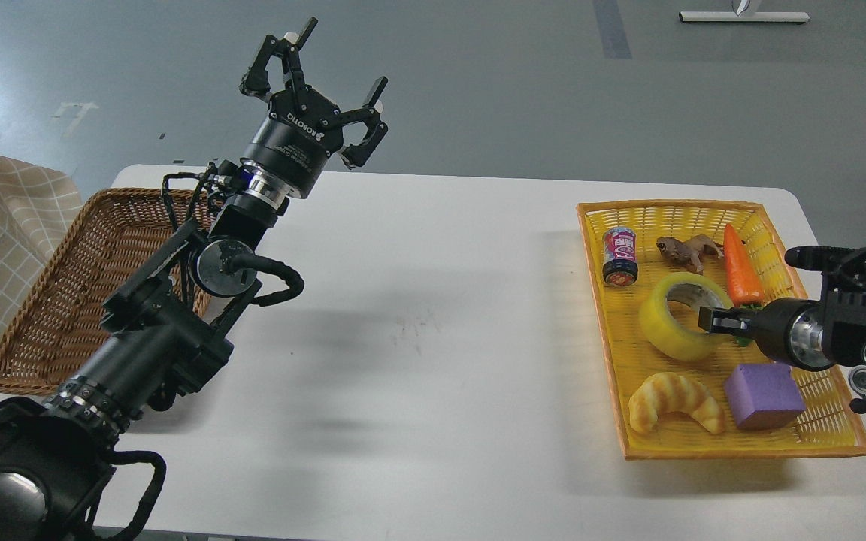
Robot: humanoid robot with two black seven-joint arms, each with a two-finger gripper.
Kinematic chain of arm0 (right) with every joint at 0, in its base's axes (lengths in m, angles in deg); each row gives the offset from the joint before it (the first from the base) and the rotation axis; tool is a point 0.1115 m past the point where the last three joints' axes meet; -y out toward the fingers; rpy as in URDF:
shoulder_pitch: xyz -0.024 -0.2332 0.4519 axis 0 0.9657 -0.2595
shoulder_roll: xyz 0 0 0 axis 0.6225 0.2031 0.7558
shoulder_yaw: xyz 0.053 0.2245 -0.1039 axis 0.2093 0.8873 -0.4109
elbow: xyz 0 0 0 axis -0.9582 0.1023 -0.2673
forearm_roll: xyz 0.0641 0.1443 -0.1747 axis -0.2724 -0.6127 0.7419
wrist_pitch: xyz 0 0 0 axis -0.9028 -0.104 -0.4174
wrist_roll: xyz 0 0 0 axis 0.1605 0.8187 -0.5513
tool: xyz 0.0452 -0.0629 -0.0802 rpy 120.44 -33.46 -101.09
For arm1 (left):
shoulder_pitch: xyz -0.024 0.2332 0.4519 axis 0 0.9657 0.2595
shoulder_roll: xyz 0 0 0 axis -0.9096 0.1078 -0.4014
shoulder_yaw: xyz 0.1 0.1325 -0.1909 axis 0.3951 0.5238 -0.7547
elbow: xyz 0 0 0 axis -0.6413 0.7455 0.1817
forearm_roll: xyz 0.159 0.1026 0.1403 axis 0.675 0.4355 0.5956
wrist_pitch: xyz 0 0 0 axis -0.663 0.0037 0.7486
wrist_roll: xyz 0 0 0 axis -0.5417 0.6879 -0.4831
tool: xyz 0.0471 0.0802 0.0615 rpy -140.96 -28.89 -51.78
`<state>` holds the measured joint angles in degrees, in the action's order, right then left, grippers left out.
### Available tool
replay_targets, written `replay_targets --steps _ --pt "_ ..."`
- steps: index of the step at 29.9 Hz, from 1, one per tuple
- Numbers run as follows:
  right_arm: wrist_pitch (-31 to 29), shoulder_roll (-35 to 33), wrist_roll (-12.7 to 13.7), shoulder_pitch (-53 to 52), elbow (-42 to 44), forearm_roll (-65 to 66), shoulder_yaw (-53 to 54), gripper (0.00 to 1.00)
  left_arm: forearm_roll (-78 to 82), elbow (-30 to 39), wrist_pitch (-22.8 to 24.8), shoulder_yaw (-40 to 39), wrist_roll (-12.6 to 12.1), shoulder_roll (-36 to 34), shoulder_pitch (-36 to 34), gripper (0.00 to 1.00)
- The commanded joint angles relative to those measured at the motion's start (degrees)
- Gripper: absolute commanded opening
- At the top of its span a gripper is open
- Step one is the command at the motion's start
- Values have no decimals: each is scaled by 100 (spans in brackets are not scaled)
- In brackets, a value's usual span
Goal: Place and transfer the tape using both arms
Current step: 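Lower the right gripper into the tape roll and grasp it, then lift the tape roll and carry it toward the table center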
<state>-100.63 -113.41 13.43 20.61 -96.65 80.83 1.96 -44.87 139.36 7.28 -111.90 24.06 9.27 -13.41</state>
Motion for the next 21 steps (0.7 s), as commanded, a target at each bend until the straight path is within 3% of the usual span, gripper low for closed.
replay_targets --steps 1,8,14,21 --pt "1 -219 -9 -93 -376 -11 58 0 0 -1 0 2 0 0 -9 98" --pt "1 -651 -9 -443 -1159 -336 260 0 0 8 0 -7 0 0 -9 98" --pt "1 -599 -9 -928 -1133 -389 243 0 0 8 0 2 0 0 -35 98" --pt "1 235 17 -1367 -950 -328 -2 0 0 34 0 -7 0 0 -79 98"
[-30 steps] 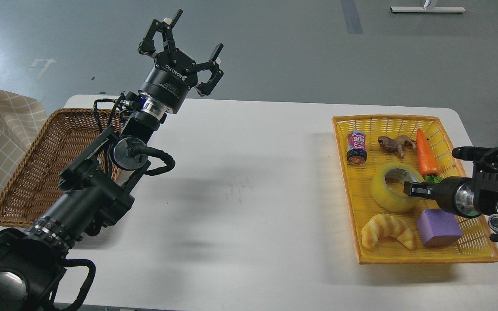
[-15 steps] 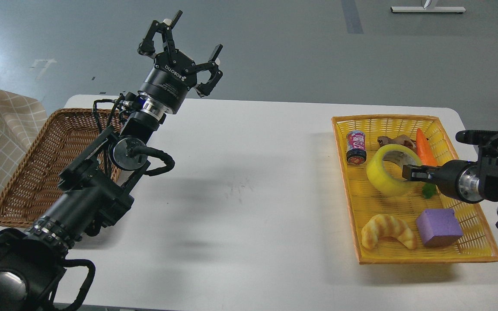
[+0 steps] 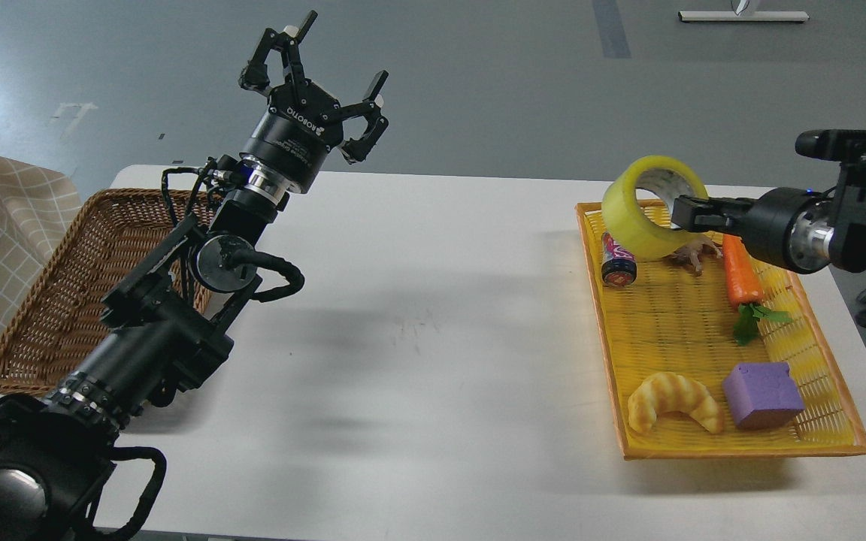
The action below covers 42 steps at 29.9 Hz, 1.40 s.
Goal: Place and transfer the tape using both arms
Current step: 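Lift the tape roll and carry it toward the table center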
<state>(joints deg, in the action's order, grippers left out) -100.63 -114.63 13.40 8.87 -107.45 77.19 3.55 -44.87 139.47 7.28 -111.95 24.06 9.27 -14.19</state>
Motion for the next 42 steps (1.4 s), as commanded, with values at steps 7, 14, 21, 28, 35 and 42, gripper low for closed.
replay_targets --steps 7,14,21,28,35,42 --pt "1 1218 100 -808 763 62 -803 0 0 32 0 -2 0 0 -1 98" --pt "1 2245 100 -1300 1606 62 -1427 0 0 32 0 -2 0 0 -10 98" --pt "1 3249 108 -1389 2398 80 -1674 0 0 40 0 -11 0 9 -10 98" --pt "1 3741 108 -1397 2645 80 -2017 0 0 32 0 -11 0 9 -10 98" --pt "1 3961 126 -1380 2847 80 -2254 0 0 40 0 -11 0 9 -1 98" --pt "1 4014 144 -1371 3189 88 -2430 0 0 40 0 -20 0 18 -1 98"
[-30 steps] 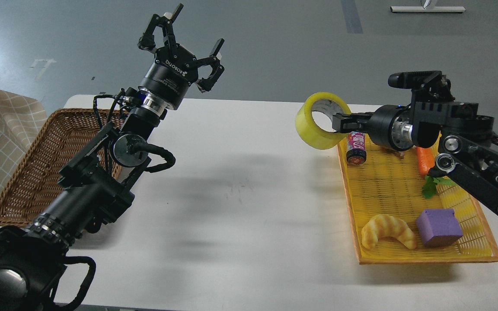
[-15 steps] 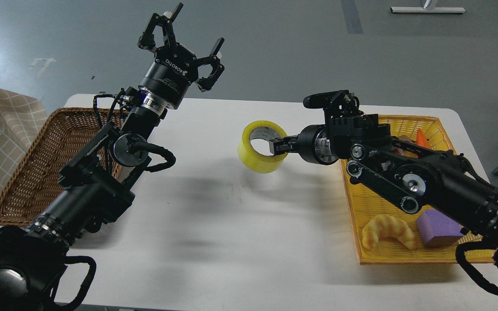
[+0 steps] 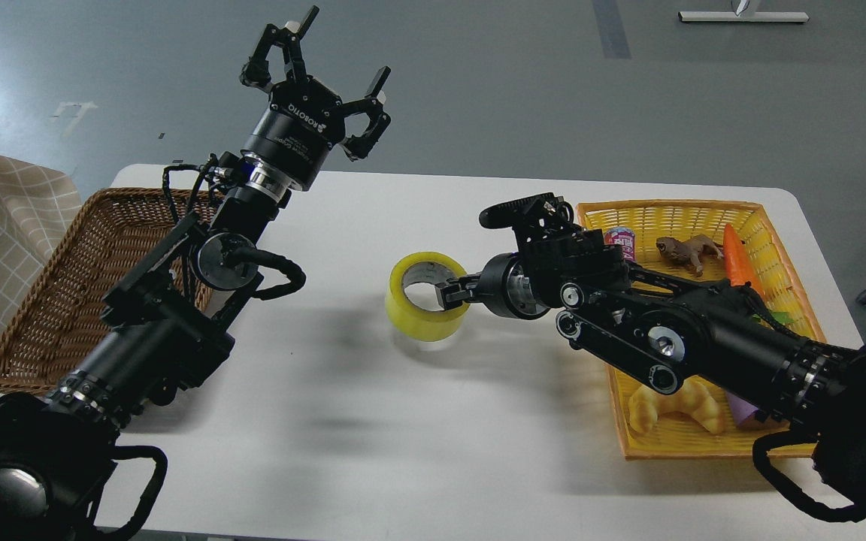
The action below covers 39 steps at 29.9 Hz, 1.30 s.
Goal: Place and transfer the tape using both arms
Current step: 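Lift the tape roll and carry it toward the table center, then set the tape roll down on the table and release it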
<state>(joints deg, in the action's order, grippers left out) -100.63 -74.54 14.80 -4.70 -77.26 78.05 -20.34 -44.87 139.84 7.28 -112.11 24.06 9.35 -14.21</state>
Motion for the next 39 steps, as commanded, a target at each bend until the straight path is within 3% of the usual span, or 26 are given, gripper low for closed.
replay_targets --steps 1,20,22,25,28,35,38,39 --pt "0 5 4 -14 240 3 -50 0 0 4 0 -4 0 10 1 98" --pt "0 5 -4 -14 337 -15 -164 0 0 4 0 -4 9 10 18 98" --pt "0 5 -4 -14 328 -24 -164 12 0 4 0 -4 9 10 27 98" --pt "0 5 -4 12 328 -32 -164 19 0 4 0 -4 9 10 36 98" --pt "0 5 -4 21 320 -32 -164 33 0 4 0 -4 9 10 45 98" --pt "0 5 -4 39 311 -41 -164 34 0 4 0 -4 9 18 45 98" --pt "0 5 -4 13 284 -59 -138 49 0 4 0 -4 9 18 36 98" --pt "0 5 -4 4 241 -68 -103 63 0 4 0 -4 9 18 36 98"
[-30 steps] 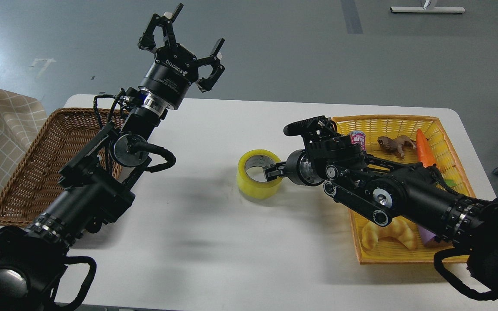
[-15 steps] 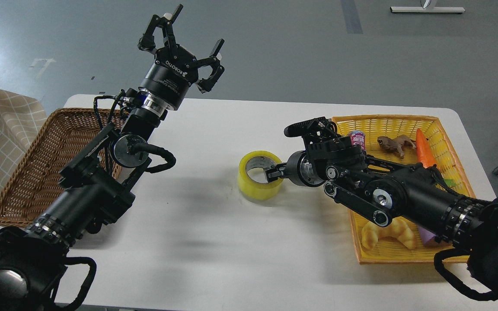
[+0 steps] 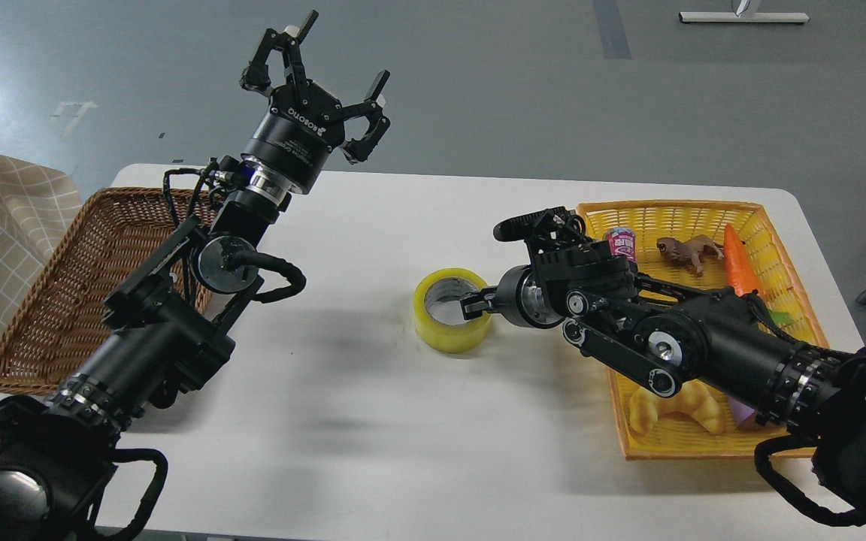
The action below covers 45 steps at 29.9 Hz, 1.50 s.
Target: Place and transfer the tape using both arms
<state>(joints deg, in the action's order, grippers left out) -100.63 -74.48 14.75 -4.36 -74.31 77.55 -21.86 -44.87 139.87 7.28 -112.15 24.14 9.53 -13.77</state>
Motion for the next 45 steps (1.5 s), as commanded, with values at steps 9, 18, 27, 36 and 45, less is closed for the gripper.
replay_targets --steps 9,18,27,36,45 --pt "0 -491 -8 -84 -958 -52 542 99 0 -8 0 9 -8 -8 -9 98" --pt "0 -1879 -8 -66 -2258 -52 734 100 0 1 0 9 -8 -8 -44 98" --pt "0 -3216 -96 276 -3332 -70 1877 99 0 -8 0 27 -8 -52 -35 98" --pt "0 -3603 -184 1523 -3737 -1737 3687 99 9 -26 0 27 -16 -87 -26 98" --pt "0 -3533 -263 2148 -3632 -3109 5084 100 9 -34 0 27 -16 -96 -44 98"
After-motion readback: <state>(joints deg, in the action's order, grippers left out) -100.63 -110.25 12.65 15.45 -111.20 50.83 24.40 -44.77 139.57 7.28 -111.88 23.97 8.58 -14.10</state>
